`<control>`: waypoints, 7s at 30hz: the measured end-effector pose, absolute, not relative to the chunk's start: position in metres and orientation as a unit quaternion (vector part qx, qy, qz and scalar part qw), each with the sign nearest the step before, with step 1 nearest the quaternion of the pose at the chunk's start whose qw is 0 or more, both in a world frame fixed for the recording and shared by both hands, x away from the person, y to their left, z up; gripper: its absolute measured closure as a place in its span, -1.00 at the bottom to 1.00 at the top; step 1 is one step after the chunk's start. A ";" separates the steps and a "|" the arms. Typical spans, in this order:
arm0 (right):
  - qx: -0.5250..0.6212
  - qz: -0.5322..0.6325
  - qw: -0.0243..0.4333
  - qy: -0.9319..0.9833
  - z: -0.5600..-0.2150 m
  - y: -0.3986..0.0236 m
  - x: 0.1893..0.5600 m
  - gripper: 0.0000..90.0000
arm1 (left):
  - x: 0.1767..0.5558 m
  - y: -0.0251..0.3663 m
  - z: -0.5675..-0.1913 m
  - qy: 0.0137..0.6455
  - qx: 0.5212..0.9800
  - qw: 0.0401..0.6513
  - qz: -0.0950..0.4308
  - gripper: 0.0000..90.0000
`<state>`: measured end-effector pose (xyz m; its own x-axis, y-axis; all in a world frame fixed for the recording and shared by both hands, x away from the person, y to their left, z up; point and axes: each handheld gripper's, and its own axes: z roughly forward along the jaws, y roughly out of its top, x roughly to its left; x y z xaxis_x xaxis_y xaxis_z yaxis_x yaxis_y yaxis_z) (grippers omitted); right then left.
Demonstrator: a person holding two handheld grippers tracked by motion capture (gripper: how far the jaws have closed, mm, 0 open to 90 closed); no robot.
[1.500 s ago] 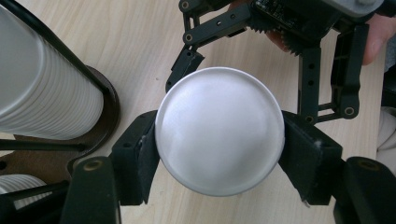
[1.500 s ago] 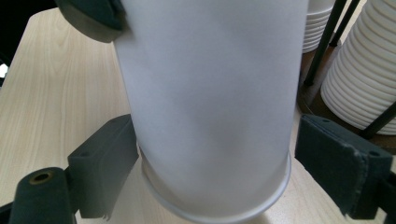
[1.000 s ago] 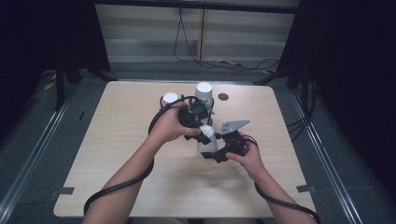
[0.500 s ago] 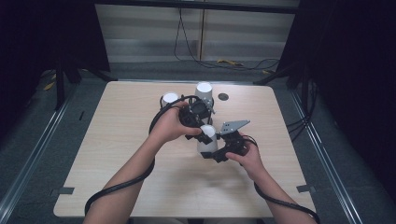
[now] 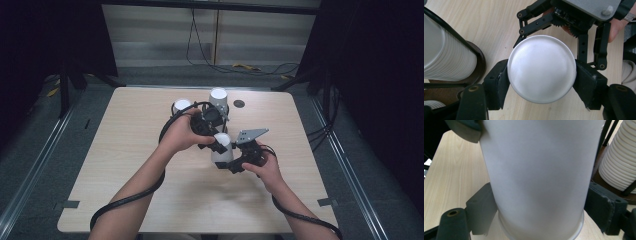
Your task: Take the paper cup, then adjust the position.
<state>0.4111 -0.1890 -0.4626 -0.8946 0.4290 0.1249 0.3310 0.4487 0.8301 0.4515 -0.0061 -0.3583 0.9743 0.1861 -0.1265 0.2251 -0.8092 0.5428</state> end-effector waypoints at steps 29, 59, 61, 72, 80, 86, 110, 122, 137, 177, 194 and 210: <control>0.221 0.473 0.058 0.851 -0.462 -0.190 0.411 -0.58 | 0.451 -0.004 -0.354 0.094 0.945 0.312 -0.021 -0.35; 0.217 0.436 0.052 0.872 -0.460 -0.197 0.414 -0.45 | 0.449 0.035 -0.356 0.113 0.929 0.351 0.011 -0.55; 0.215 0.435 0.051 0.873 -0.459 -0.197 0.413 -0.45 | 0.449 0.038 -0.357 0.115 0.929 0.351 0.012 -0.55; 0.219 0.421 0.048 0.879 -0.454 -0.201 0.416 -0.44 | 0.446 0.055 -0.370 0.125 0.927 0.352 0.006 -0.55; 0.217 0.403 0.053 0.887 -0.451 -0.208 0.417 -0.44 | 0.445 0.056 -0.381 0.133 0.928 0.347 0.006 -0.55; 0.218 0.391 0.053 0.892 -0.448 -0.215 0.417 -0.44 | 0.443 0.054 -0.387 0.124 0.934 0.336 0.005 -0.56; 0.179 0.334 0.044 0.924 -0.436 -0.211 0.418 -0.44 | 0.438 0.064 -0.417 0.137 0.933 0.333 -0.003 -0.55; 0.164 0.306 0.036 0.937 -0.426 -0.208 0.421 -0.44 | 0.433 0.072 -0.433 0.150 0.929 0.338 -0.001 -0.55; 0.145 0.261 0.027 0.954 -0.417 -0.204 0.421 -0.44 | 0.429 0.075 -0.440 0.155 0.928 0.340 0.006 -0.55; 0.091 0.159 0.011 0.983 -0.410 -0.175 0.422 -0.45 | 0.425 0.078 -0.438 0.140 0.929 0.343 0.006 -0.56; 0.064 0.125 0.002 0.990 -0.412 -0.163 0.420 -0.45 | 0.423 0.074 -0.439 0.131 0.929 0.345 -0.004 -0.56; 0.055 0.123 -0.002 0.991 -0.412 -0.154 0.420 -0.46 | 0.421 0.070 -0.440 0.125 0.929 0.347 -0.016 -0.55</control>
